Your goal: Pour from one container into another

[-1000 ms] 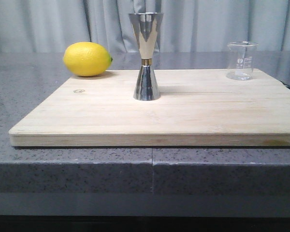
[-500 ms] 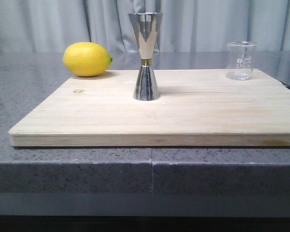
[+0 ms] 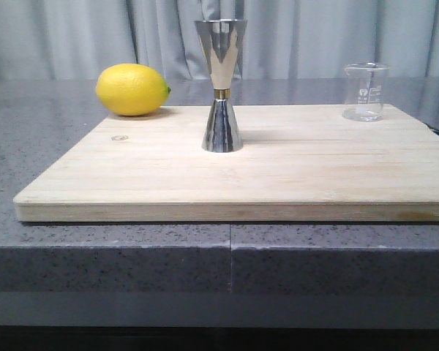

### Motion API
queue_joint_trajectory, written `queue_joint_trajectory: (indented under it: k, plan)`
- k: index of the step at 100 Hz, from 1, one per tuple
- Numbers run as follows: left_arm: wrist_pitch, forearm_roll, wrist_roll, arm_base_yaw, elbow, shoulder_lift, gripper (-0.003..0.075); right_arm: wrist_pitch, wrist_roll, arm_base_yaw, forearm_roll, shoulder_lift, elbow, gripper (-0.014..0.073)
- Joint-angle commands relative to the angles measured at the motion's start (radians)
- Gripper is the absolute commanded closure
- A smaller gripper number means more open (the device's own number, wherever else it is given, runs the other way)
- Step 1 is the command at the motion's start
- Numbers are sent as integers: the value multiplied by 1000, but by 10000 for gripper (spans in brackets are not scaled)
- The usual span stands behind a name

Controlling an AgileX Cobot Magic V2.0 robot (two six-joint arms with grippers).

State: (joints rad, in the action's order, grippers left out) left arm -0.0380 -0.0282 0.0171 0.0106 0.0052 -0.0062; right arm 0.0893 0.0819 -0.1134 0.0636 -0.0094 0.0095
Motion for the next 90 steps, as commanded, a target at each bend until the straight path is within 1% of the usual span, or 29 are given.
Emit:
queue_joint_trajectory:
  k: [1,19,90]
  plan:
    - [73,10,0,8,21,-23,741,-64,-2,-9,-13,-19,27,662]
    - [73,10,0,8,21,-23,741,-64,-2,-9,-37,-19,27,662]
    - [73,10,0,8,21,-23,741,-63,-2,-9,-38,-19,27,662]
